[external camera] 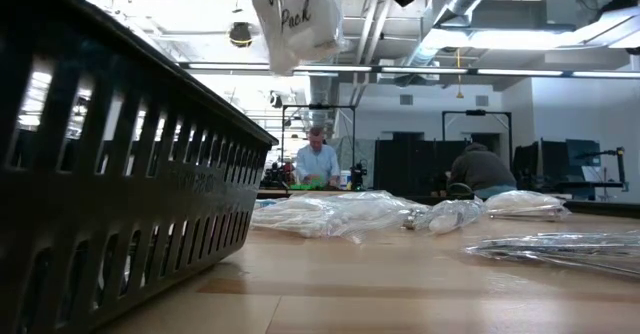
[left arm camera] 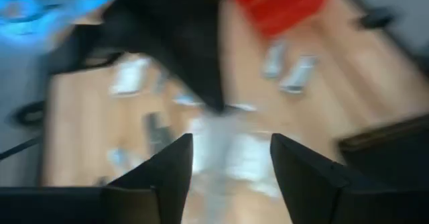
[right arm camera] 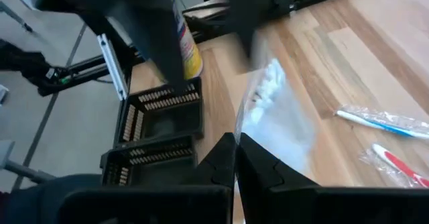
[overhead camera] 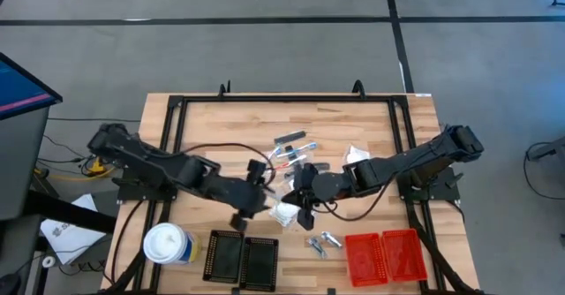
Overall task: Pick & Place Travel size toiletries
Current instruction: Put the cotton pack into the left black bin
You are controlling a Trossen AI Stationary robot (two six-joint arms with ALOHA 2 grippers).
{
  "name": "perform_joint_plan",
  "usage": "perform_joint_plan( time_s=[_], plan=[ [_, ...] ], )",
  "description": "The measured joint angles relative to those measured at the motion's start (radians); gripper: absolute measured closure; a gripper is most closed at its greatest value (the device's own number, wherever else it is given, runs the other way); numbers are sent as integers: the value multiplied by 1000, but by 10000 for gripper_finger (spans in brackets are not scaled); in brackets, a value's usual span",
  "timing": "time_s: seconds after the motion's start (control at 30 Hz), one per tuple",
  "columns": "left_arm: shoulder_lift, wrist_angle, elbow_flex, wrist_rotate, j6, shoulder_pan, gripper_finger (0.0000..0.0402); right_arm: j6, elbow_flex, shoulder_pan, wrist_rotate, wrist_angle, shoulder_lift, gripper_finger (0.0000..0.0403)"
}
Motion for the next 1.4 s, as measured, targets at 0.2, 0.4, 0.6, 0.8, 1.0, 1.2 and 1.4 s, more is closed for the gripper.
perform_joint_plan(
  time_s=[0.2, 0.4, 0.6, 0.8, 1.0, 1.2, 1.4],
  plan=[
    [28, -37, 49, -32, -19, 6, 163, -8, 0, 25, 3, -5, 0, 403],
    [29, -37, 49, 161, -55, 49, 161, -11, 0, 19, 3, -1, 0, 403],
    [41, -36, 33, 234, -74, 91, 181, -11, 0, 11, 10, 1, 0, 403],
    [42, -44, -15, 257, -87, 100, 216, -11, 0, 10, 14, 3, 0, 403],
    [42, -40, -21, 258, -106, 100, 275, -18, 0, 5, 17, -1, 0, 403],
    [39, -36, -21, 257, -148, 109, 356, -47, 0, 6, 17, 17, 0, 401],
    [25, -120, -21, 260, -259, 103, 399, -96, 0, 18, 17, 42, 0, 348]
  ],
)
